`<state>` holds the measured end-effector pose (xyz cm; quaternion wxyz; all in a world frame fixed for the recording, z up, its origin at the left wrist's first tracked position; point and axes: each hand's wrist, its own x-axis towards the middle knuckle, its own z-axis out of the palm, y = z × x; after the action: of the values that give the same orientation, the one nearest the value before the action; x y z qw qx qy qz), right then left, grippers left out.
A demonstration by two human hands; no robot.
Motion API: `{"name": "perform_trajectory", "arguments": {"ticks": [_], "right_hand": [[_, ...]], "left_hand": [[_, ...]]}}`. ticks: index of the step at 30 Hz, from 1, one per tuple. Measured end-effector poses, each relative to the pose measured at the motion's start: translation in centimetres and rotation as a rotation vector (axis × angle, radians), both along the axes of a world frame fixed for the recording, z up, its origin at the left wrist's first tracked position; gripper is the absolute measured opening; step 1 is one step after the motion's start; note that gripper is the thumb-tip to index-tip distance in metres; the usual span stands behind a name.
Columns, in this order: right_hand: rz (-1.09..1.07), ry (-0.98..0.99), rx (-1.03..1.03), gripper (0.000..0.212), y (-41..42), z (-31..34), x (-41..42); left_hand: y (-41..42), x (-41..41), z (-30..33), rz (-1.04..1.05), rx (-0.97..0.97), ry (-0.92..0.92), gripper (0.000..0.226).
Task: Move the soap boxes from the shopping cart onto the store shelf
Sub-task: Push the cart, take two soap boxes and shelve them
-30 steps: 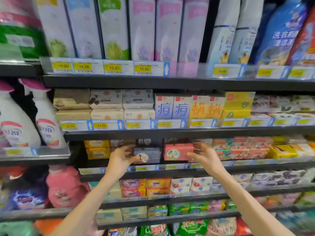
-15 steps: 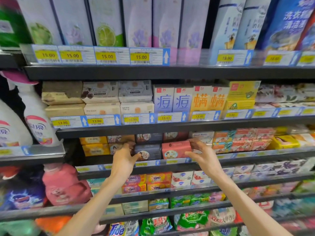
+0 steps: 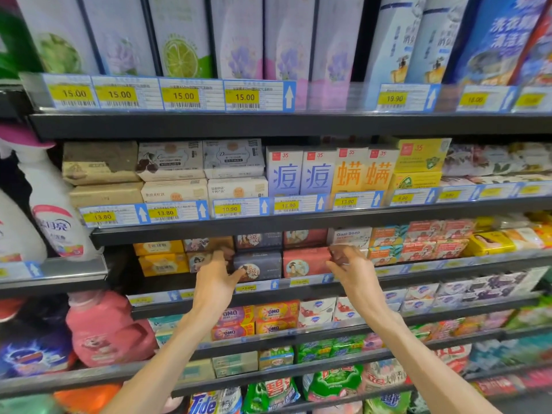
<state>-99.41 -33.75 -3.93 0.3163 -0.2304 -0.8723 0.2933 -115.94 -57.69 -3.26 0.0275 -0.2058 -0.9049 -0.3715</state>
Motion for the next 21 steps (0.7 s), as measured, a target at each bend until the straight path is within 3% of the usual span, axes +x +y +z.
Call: {"name": "perform_trajectory", "arguments": {"ticks": [21], "right_hand": [[-0.112, 0.074, 0.043, 0.025, -0.7, -1.8, -2.1]], "left_hand": [[0.8, 0.5, -0.3, 0.009, -0.004, 0.060, 0.039]]}}
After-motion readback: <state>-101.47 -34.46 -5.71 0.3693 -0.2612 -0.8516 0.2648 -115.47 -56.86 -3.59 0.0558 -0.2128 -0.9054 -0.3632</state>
